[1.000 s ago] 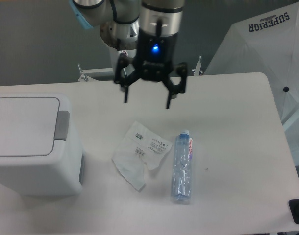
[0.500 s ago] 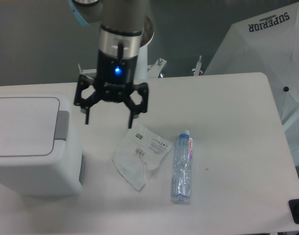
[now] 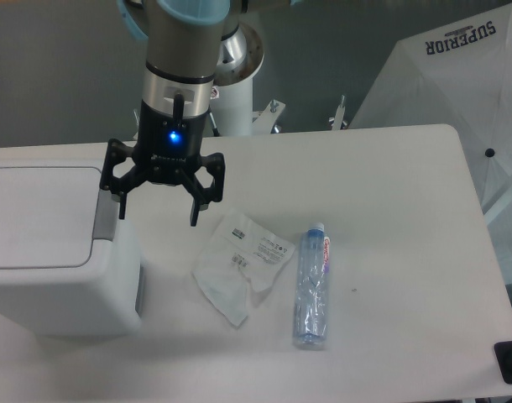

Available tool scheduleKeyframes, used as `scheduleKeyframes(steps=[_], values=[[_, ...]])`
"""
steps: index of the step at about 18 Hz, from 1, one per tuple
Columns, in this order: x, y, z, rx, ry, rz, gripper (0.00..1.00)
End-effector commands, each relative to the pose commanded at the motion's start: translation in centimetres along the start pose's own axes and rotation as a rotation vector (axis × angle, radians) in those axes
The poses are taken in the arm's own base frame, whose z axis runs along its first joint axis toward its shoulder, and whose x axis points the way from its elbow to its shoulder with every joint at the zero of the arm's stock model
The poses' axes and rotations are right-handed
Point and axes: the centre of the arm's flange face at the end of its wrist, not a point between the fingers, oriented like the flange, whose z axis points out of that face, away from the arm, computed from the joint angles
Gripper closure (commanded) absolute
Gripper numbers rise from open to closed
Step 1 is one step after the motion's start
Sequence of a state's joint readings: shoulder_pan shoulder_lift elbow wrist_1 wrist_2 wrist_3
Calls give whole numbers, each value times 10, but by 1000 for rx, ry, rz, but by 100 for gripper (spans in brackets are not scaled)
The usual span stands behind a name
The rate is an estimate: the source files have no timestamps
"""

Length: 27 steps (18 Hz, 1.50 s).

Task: Open the trash can
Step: 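Lower the gripper onto the grey lid edge of the trash can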

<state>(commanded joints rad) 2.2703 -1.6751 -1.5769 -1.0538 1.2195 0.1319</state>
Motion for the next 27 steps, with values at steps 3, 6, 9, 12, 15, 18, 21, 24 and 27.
scheduleKeyframes(steps=[3,6,9,12,15,18,21,24,27], values=[[0,1,2,-5,1,0,0],[2,4,9,-16,5,4,0],[5,5,11,-18,8,8,0],[4,6,13,-9,7,10,0],[4,9,17,-5,7,13,0],[4,10,19,-8,7,12,0],[5,10,19,-9,7,16,0],[6,11,20,-10,8,17,0],[6,11,20,-10,8,17,0]])
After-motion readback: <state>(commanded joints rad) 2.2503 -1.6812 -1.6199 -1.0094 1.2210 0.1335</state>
